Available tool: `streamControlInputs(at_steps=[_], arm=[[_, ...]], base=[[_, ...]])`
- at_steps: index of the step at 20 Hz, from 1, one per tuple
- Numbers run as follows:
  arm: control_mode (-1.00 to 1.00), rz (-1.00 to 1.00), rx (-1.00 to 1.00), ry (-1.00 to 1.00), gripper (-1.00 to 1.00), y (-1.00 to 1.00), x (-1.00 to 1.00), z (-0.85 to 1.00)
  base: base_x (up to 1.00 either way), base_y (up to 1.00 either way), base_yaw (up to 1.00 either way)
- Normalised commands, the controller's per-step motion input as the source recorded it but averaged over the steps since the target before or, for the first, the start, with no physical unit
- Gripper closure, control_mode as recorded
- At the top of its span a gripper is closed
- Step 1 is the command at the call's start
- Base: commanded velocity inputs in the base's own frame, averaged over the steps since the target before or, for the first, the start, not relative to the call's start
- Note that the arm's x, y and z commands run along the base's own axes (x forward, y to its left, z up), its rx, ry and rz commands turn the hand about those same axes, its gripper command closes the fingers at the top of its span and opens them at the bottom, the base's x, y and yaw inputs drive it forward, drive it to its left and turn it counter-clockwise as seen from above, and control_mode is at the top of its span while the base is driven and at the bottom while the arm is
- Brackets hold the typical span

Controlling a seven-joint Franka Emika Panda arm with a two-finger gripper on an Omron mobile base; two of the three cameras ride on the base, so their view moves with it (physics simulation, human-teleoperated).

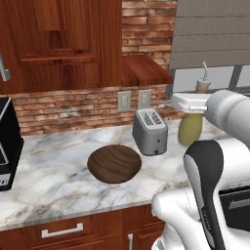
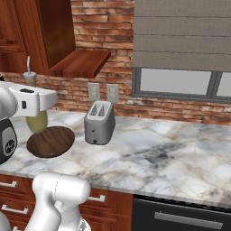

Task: Retrieve the bottle and the shaker from the cabinet and place them next to the mixing bowl on the counter. Then add garlic from the fridge to the mixing bowl.

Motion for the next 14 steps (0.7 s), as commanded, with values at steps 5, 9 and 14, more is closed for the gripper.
streamControlInputs(at_steps=[5, 9, 14], arm=[[-1.0, 0.03, 0.0, -0.01, 1.0, 0.0, 0.0, -0.05], [-1.0, 0.31, 0.01, -0.07, 1.0, -0.53, 0.0, -0.38], [-1.0, 0.41, 0.0, -0.02, 1.0, -0.58, 0.1, -0.56]], base=[[0.0, 0.0, 0.0], [0.0, 0.0, 0.0], [0.0, 0.0, 0.0]])
